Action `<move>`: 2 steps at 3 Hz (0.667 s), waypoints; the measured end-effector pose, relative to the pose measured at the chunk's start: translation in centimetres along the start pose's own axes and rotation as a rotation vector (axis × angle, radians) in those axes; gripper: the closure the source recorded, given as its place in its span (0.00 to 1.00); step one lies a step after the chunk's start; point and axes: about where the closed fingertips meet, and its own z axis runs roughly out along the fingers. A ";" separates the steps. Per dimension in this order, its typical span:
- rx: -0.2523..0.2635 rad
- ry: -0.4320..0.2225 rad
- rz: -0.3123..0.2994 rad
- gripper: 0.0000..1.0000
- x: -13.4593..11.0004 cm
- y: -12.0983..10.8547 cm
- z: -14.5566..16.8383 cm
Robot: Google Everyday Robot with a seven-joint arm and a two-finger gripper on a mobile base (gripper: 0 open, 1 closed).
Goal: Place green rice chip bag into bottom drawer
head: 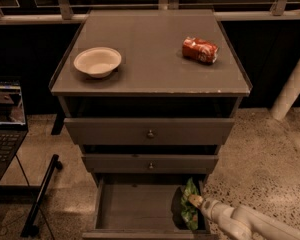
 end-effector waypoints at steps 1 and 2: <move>0.026 0.100 0.000 1.00 1.7 -0.2 3.4; 0.036 0.129 -0.027 0.82 2.2 0.1 4.4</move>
Offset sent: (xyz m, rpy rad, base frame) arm 0.0065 0.0187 -0.0253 0.0007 0.0724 0.0475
